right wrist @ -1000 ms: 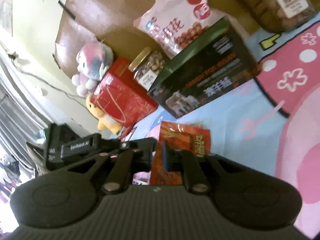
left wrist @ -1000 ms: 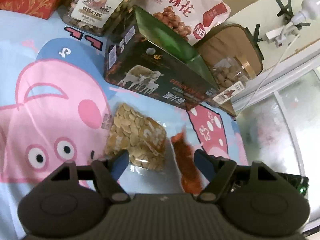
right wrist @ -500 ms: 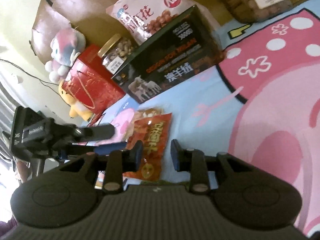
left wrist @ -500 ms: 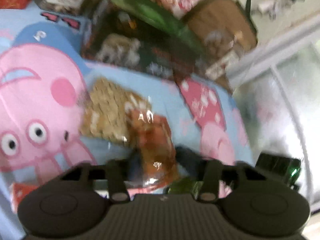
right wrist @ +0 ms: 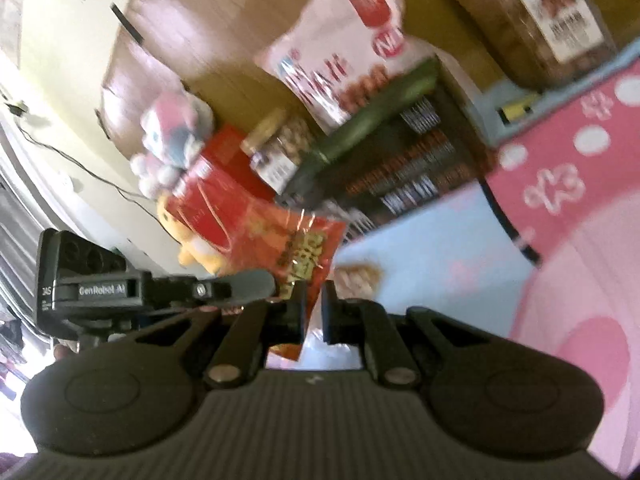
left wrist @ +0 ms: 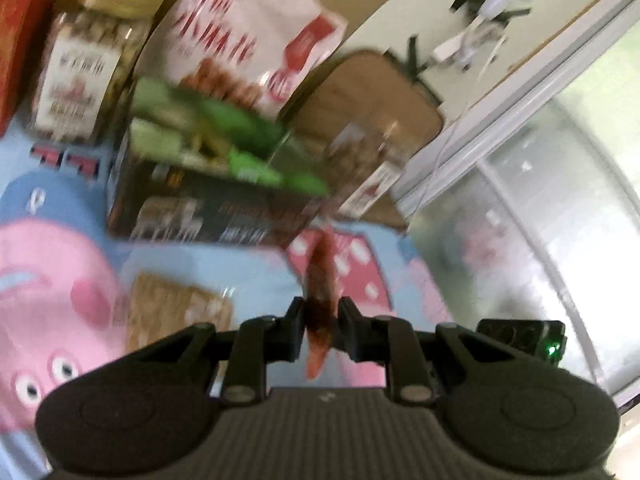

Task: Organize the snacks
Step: 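Lift the red jerky bag with the left gripper and drop it into the tin, then grasp the clear nut bag with the left gripper and drop it into the tin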

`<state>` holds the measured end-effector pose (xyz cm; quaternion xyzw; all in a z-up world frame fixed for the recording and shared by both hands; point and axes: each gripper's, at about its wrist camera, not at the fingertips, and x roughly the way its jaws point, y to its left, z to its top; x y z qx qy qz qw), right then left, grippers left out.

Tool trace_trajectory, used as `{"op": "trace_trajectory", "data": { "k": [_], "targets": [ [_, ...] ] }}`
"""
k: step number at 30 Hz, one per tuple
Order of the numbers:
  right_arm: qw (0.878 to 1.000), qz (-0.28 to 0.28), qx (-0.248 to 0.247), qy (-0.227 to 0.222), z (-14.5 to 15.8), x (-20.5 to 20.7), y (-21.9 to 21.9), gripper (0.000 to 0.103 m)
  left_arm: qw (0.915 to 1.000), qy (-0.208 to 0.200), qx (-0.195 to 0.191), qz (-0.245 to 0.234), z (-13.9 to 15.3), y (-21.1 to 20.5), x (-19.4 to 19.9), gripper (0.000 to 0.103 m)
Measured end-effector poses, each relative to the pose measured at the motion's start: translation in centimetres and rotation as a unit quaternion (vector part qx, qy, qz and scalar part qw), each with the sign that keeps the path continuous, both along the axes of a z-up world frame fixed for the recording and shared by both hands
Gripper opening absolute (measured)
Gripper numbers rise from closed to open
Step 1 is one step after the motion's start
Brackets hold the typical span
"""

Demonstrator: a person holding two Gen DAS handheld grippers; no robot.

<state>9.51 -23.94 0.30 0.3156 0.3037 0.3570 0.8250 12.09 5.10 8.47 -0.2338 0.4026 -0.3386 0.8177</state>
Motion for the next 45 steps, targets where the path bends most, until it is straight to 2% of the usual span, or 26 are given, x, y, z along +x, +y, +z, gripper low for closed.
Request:
{"op": "trace_trajectory", "data": {
  "k": [6,8,9,10,11,13,14,16,20,22,23,26,28,31,35,40,45],
  "targets": [
    [0.999,-0.017,-0.009,-0.045,3.7,3.6,1.0,0.010,0.9988,-0.040,0.008,0.029,3.5,-0.1,4.7,0.018],
    [0.997,-0.033,-0.024,-0.065,4.9,5.7,1.5,0.010,0.9979,-0.049,0.020,0.035,3.7,0.0,7.1,0.024],
    [0.996,-0.040,-0.035,-0.076,5.2,7.0,1.9,0.011,0.9973,-0.051,0.034,0.040,3.5,-0.5,8.5,0.028],
    [0.994,-0.041,-0.047,-0.084,5.5,8.0,2.4,0.013,0.9964,-0.047,0.052,0.047,3.1,-0.8,9.5,0.045],
    [0.992,-0.052,-0.070,-0.090,5.5,8.9,3.0,0.013,0.9943,-0.037,0.080,0.060,2.4,-1.3,10.7,0.056],
    [0.980,-0.098,-0.136,-0.107,5.1,9.8,3.6,0.013,0.9868,-0.019,0.140,0.079,0.7,-2.4,12.3,0.056],
    [0.975,-0.111,-0.153,-0.114,4.9,9.7,3.6,0.013,0.9828,-0.013,0.165,0.082,0.0,-2.8,12.8,0.055],
    [0.978,-0.117,-0.135,-0.110,4.5,9.0,2.5,0.013,0.9762,-0.030,0.194,0.091,-0.4,-3.0,12.3,0.056],
    [0.985,-0.110,-0.092,-0.099,3.8,6.2,0.4,0.014,0.9849,-0.043,0.145,0.085,0.5,-1.3,9.4,0.056],
    [0.989,-0.094,-0.080,-0.081,2.6,4.9,-0.3,0.014,0.9856,-0.058,0.134,0.085,1.0,-0.2,7.3,0.056],
    [0.992,-0.084,-0.073,-0.066,1.9,4.4,-0.5,0.015,0.9846,-0.072,0.132,0.088,1.3,0.4,6.1,0.060],
    [0.997,-0.052,-0.064,-0.004,-0.5,3.6,0.1,0.022,0.9877,-0.052,0.120,0.086,0.9,2.0,3.8,0.060],
    [0.997,-0.044,-0.063,0.022,-1.6,3.2,0.3,0.022,0.9882,-0.041,0.119,0.087,0.0,2.8,2.8,0.060],
    [0.996,-0.036,-0.066,0.047,-2.3,3.0,0.4,0.023,0.9881,-0.012,0.128,0.084,-1.9,3.7,2.0,0.060],
    [0.994,-0.046,-0.074,0.060,-2.5,2.9,0.5,0.030,0.9864,0.038,0.131,0.092,-4.8,4.4,1.7,0.060],
    [0.994,-0.048,-0.065,0.072,-3.2,3.5,0.6,0.034,0.9899,0.039,0.090,0.102,-6.3,5.1,1.3,0.062],
    [0.995,-0.010,-0.042,0.084,-3.8,4.5,2.8,0.032,0.9902,0.026,0.096,0.098,-6.4,4.1,1.1,0.063]
  ]
}}
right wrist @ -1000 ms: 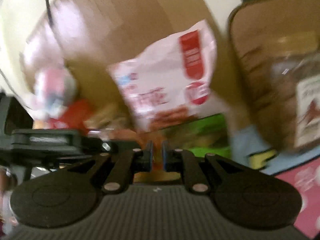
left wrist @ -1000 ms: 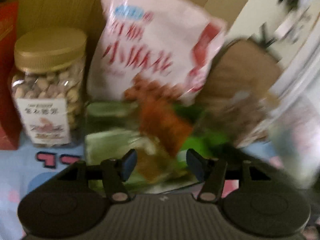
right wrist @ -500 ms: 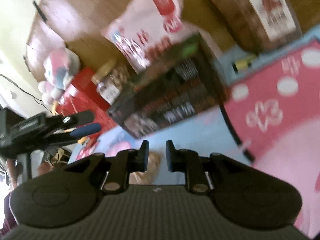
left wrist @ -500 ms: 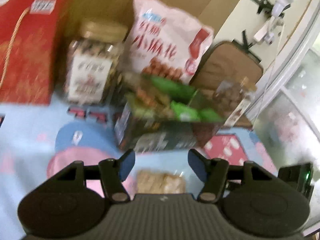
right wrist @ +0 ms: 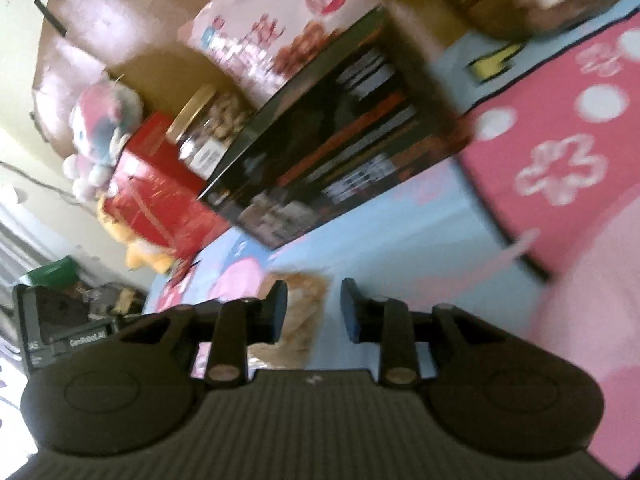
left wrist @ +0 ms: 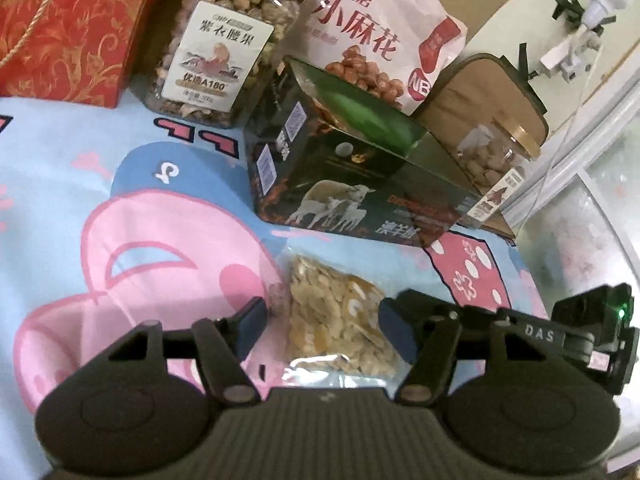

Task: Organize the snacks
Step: 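Grasp the clear nut bag with the left gripper and drop it into the tin, then move the left gripper to the pink-white candy box and grasp it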

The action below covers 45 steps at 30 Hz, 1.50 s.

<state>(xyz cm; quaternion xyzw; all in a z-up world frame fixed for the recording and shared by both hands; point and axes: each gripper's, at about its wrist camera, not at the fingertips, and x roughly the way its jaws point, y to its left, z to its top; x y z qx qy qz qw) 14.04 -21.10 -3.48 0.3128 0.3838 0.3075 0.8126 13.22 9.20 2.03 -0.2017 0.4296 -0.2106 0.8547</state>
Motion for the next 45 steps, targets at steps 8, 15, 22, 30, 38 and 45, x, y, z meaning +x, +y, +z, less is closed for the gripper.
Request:
{"op": "trace_trajectory", "data": {
  "k": [8,15,22,30,38,45],
  "targets": [
    [0.998,0.006,0.070,0.004,-0.8,0.1,-0.4,0.032,0.9988,0.004,-0.048,0.012,-0.2,0.7,-0.4,0.067],
    [0.999,-0.005,0.050,0.002,-0.7,0.0,-0.3,0.022,0.9942,0.024,-0.102,0.026,0.2,0.6,-0.8,0.051],
    [0.998,-0.031,0.053,-0.006,-0.7,-0.3,-1.3,0.003,0.9952,0.043,-0.075,0.046,-0.7,1.1,-0.8,0.013],
    [0.996,-0.047,0.050,-0.052,1.8,-1.8,-1.7,0.003,0.9969,-0.015,-0.074,0.019,3.8,0.4,-1.9,0.013],
    [0.984,-0.083,0.015,-0.160,8.5,2.4,-1.9,0.003,0.9965,-0.078,-0.027,0.014,8.6,-3.5,4.7,0.020],
    [0.944,-0.169,-0.144,-0.244,8.0,6.0,-1.6,0.015,0.9972,-0.064,0.035,0.018,5.8,-7.3,10.4,0.032]
  ]
}}
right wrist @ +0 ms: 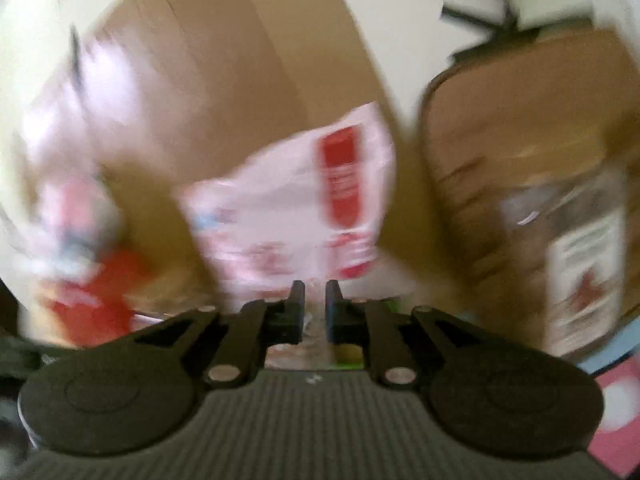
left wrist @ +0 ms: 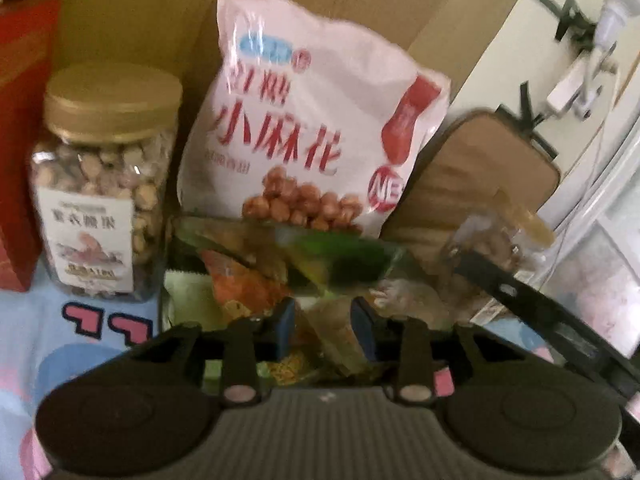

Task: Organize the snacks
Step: 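Move the left gripper to the pink-white candy box and grasp it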

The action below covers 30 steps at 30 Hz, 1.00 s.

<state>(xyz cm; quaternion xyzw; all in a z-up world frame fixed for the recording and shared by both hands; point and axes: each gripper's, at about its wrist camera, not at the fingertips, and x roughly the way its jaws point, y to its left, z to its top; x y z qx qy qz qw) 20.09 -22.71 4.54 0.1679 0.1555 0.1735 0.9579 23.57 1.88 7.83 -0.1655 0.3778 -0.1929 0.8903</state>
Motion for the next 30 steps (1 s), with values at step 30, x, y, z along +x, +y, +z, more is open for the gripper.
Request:
{"op": "trace_trajectory", "data": {
  "k": [30],
  "targets": [
    [0.955,0.244,-0.095,0.137,-4.7,-18.5,5.1,0.029,0.9953,0.044,-0.067,0.054,-5.3,14.5,-21.0,0.041]
  ]
}}
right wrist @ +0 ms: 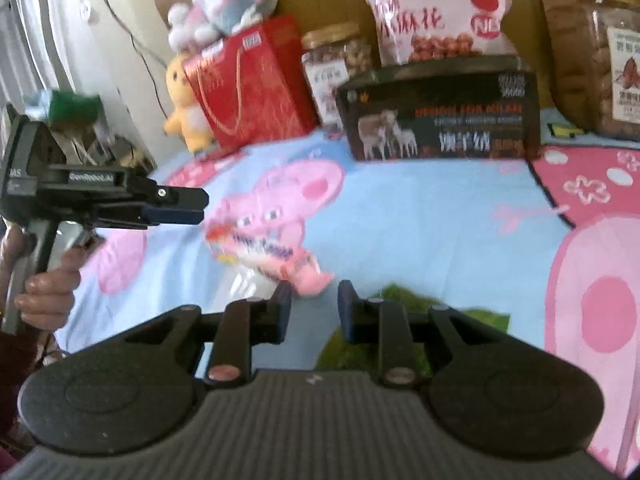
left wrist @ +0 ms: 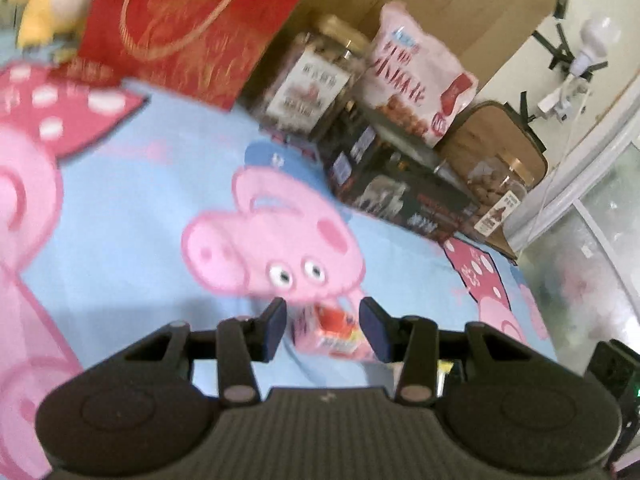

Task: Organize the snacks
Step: 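Move the left gripper to the pink-white candy box and grasp it, then carry the candy box with the left gripper into the tin and release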

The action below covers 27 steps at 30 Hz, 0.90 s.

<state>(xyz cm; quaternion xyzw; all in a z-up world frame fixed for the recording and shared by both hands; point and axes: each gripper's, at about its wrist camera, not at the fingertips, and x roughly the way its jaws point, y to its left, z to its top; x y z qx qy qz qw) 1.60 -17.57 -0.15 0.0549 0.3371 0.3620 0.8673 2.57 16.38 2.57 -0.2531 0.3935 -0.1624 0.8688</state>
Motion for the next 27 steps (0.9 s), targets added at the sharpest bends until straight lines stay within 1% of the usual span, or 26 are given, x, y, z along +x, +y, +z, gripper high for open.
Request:
{"op": "trace_trajectory", "data": {
  "k": [1,2,5,7,10,15,18,22,24,26,27],
  "targets": [
    [1.000,0.003,-0.006,-0.002,-0.2,-0.2,0.2,0.029,1.0000,0.005,-0.005,-0.005,-0.4,-0.2,0.0,0.039],
    [1.000,0.004,-0.011,-0.010,-0.3,-0.3,0.5,0.028,0.9999,0.008,-0.006,-0.010,-0.7,-0.6,0.2,0.040],
    [0.999,0.004,-0.033,-0.035,-0.2,0.5,2.0,0.027,0.9998,-0.005,0.015,-0.012,-0.5,-1.6,0.6,0.041],
    [0.997,0.007,-0.052,-0.055,0.0,0.8,3.0,0.029,0.9999,-0.003,0.013,-0.009,-0.6,-1.8,1.1,0.044],
    [0.994,0.004,-0.079,-0.077,0.0,1.4,3.9,0.032,0.9998,-0.005,0.018,-0.007,-0.7,-2.1,1.7,0.044],
    [0.994,-0.010,-0.076,-0.079,0.0,2.5,3.5,0.031,0.9997,-0.003,0.023,-0.011,-0.2,-2.8,3.1,0.044],
    [0.992,-0.024,-0.071,-0.098,0.9,2.5,3.0,0.030,0.9991,-0.016,0.035,-0.019,1.4,-3.9,4.1,0.044],
    [0.983,-0.044,-0.070,-0.165,3.4,3.0,2.0,0.030,0.9970,-0.052,0.050,-0.029,4.9,-5.8,6.9,0.044],
    [0.978,-0.054,-0.066,-0.188,4.6,4.5,1.5,0.030,0.9960,-0.067,0.053,-0.027,6.5,-6.9,9.0,0.044],
    [0.976,-0.071,-0.056,-0.197,5.5,6.6,0.8,0.030,0.9942,-0.085,0.061,-0.025,7.6,-8.2,11.3,0.044],
    [0.976,-0.080,-0.049,-0.198,5.9,8.0,0.4,0.030,0.9939,-0.087,0.063,-0.023,7.9,-8.8,12.7,0.044]
  ]
}}
